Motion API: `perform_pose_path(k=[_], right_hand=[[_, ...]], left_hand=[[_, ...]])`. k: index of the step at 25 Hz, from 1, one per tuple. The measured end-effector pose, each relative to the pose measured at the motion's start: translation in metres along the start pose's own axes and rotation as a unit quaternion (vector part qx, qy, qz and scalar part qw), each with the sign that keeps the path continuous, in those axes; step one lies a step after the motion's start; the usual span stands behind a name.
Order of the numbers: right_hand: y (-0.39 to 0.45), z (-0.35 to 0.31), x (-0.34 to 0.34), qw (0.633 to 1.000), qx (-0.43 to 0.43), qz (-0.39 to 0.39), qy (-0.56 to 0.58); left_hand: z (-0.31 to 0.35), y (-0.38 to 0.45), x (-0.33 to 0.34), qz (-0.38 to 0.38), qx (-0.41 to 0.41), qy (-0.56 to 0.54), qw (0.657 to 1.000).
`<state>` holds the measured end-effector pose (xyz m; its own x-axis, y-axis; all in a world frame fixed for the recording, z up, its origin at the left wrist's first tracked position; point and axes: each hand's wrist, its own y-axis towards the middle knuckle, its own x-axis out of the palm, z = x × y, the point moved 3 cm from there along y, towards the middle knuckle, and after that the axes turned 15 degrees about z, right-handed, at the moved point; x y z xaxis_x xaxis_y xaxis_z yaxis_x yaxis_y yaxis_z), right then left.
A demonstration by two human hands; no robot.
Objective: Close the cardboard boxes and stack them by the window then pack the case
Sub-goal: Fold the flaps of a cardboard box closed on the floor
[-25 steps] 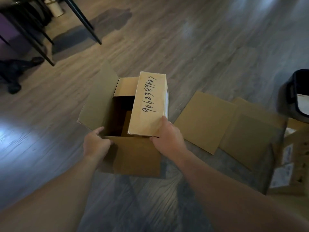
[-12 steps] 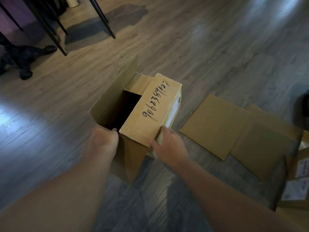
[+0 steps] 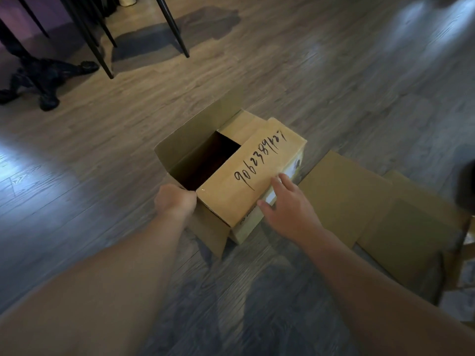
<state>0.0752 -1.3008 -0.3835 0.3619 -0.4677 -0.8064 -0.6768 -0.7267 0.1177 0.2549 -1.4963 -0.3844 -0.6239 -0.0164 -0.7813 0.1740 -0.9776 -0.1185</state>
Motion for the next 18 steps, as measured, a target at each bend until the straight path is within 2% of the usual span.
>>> perform_pose_path(k=[5,8,10,14,18], right_hand=[[0.012,0.047,-0.039,0.991,0.079,0.053,-0.093],[0.013,0.06,-0.048,0.989,0.122,0.047,-0.07],[0.01,0.052,-0.042,0.994,0.099,0.031,-0.028],[0.008,0.036,-0.031,0.995,0.072,0.075,0.003],[0.01,0.029,-0.035,0.992,0.079,0.096,0.012]], left_hand=[[0.022,0.018,0.001,-0.07,0.111,0.072,0.989],[0.018,0.034,-0.01,-0.045,0.091,0.02,0.995],[0.011,0.045,-0.016,-0.032,0.085,-0.002,0.996],[0.006,0.055,-0.021,-0.08,0.054,-0.052,0.994],[0.012,0.06,-0.026,-0.139,0.077,0.01,0.987]])
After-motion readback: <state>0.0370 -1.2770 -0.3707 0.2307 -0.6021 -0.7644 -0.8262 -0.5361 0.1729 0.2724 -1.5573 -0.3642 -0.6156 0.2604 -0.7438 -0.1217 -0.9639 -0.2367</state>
